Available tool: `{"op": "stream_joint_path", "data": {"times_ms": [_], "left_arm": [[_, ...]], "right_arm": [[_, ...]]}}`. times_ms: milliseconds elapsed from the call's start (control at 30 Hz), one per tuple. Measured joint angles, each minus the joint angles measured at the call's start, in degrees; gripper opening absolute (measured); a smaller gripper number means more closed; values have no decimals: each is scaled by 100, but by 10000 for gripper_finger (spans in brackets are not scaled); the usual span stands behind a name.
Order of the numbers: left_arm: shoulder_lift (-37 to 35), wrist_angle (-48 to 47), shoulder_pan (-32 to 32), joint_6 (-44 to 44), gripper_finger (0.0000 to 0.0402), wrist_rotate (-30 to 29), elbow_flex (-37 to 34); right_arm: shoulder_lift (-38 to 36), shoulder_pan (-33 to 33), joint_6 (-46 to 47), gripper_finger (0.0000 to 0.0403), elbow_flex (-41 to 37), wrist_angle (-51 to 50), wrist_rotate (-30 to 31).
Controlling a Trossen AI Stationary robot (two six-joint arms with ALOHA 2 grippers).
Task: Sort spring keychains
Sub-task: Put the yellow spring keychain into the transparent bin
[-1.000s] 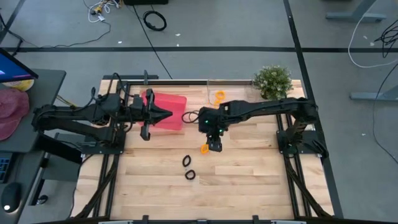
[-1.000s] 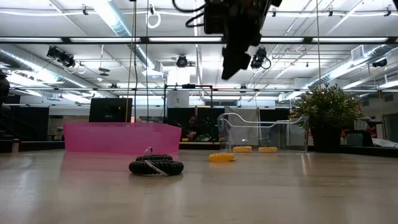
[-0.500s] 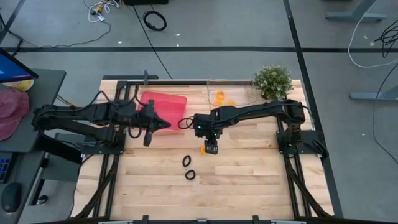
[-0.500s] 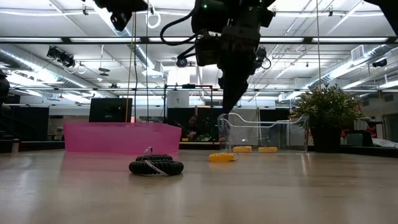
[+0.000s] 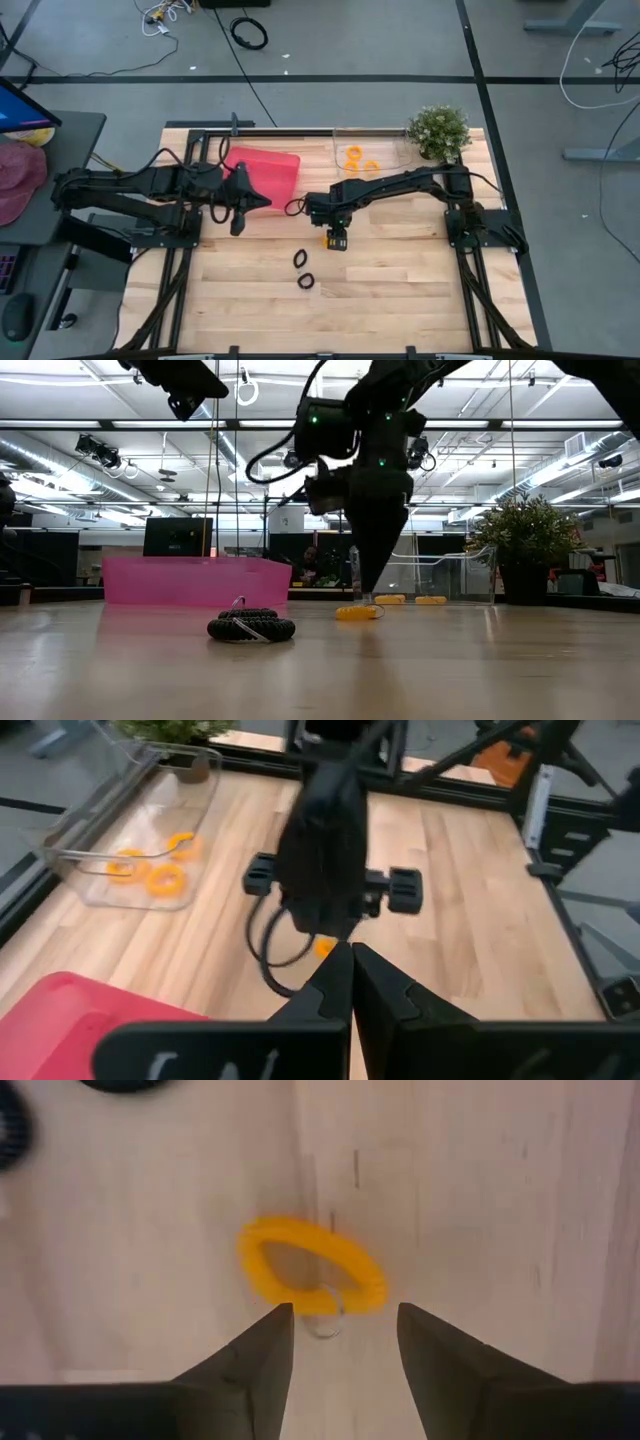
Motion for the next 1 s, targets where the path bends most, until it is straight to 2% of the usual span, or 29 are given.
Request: {"op": "stream_joint_path", "data": {"times_ms": [133, 433, 567, 767, 1000], "left_arm": [[0, 20, 2, -75, 6, -198, 0], [0, 39, 0, -73, 7, -222, 0], [0, 46, 2, -72, 7, -269, 0], [0, 46, 2, -70, 7, -329, 0], [0, 48, 9, -70, 7, -329, -1]], "right_arm": [[14, -12, -16, 182, -217, 188, 111], [1, -22, 33, 182, -578, 329, 109], [-12, -24, 74, 167, -632, 409, 77], [-9, -40, 64, 112, -645, 531, -132], [6, -18, -155, 11, -648, 641, -362]]}}
